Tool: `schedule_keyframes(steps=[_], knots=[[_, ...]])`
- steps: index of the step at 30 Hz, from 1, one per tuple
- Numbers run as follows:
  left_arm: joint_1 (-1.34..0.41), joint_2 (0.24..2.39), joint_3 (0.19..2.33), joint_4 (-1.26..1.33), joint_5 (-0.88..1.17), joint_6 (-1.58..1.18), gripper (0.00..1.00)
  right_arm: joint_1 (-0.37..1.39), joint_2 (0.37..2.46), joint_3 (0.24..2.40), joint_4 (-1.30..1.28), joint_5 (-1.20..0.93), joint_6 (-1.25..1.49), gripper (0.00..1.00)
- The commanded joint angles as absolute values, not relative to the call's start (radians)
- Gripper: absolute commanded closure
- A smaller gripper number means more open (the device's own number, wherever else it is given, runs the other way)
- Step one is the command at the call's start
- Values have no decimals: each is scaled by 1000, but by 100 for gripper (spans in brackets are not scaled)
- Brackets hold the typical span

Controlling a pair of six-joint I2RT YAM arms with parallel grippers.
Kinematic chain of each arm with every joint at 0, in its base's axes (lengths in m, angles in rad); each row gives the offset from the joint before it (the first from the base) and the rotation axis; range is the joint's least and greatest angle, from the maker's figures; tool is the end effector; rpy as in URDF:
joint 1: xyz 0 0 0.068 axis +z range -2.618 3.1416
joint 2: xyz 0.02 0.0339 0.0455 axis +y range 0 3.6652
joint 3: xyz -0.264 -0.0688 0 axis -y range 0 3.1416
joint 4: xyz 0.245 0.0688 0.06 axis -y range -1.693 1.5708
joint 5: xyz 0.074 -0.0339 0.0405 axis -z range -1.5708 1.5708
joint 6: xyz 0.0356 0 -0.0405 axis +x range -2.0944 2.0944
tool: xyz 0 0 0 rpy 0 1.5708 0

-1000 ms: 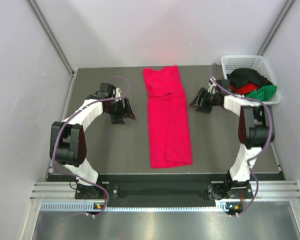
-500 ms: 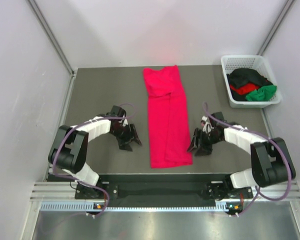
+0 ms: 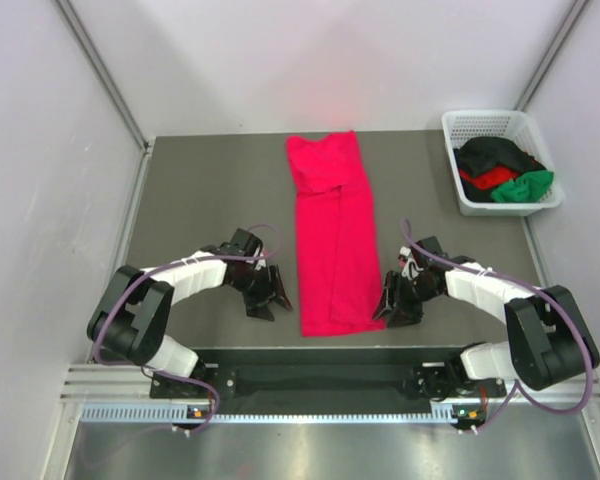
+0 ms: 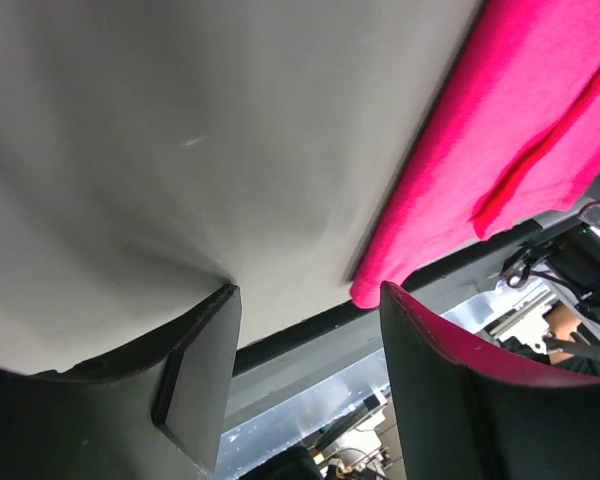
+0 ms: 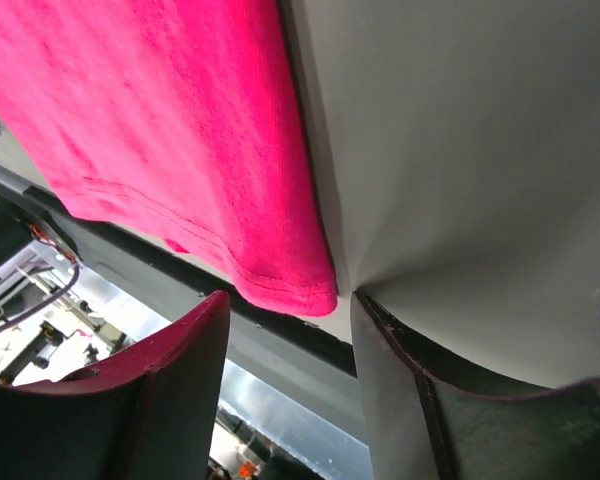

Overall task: Fold and stack the t-shirts
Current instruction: Fold the tshirt

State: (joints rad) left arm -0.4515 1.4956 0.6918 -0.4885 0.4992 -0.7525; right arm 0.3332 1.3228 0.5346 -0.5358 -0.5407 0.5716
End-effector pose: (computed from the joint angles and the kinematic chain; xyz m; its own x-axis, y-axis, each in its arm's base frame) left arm 0.2106 -0.1211 0.1408 -0.9743 -0.1945 0.1139 -0.2252 0.8215 -0.5239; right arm 0.1793 0.0814 0.1367 -0.9867 0.1493 0.0646 0.1600 0.8184 0.5520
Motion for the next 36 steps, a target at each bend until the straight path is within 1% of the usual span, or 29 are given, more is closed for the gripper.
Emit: schedule_keyframes(steps=[1, 5, 12, 16, 26, 27, 29, 30, 31, 32, 33, 35, 36], knots=[[-488, 1514, 664, -397, 469, -776, 37, 339, 1318, 523, -469, -497, 589, 48], [-534, 1534, 676, -384, 476, -785, 37, 341, 1305, 508, -460, -489, 598, 49], [-590, 1562, 673, -353, 492, -804, 45, 337, 1313, 502, -437, -505, 594, 57], [-618, 1577, 678, -334, 495, -816, 46, 337, 1316, 497, -433, -500, 589, 60], [-660, 1611, 673, -295, 479, -842, 50, 350, 1299, 472, -425, -500, 586, 64], [-663, 1612, 675, -295, 479, -845, 51, 351, 1299, 471, -417, -502, 586, 66], [-664, 1621, 675, -287, 482, -847, 56, 351, 1299, 466, -410, -515, 587, 81], [-667, 1624, 678, -284, 482, -851, 63, 351, 1299, 466, -410, -515, 588, 93], [-669, 1629, 677, -281, 483, -851, 66, 351, 1299, 466, -414, -506, 588, 100], [-669, 1634, 676, -267, 492, -851, 72, 351, 1298, 465, -414, -508, 589, 100], [-669, 1637, 676, -262, 497, -851, 84, 351, 1293, 462, -414, -508, 588, 100], [-669, 1637, 683, -268, 494, -851, 100, 351, 1278, 462, -423, -505, 588, 100], [-669, 1637, 690, -276, 479, -847, 100, 350, 1258, 462, -436, -502, 588, 100]])
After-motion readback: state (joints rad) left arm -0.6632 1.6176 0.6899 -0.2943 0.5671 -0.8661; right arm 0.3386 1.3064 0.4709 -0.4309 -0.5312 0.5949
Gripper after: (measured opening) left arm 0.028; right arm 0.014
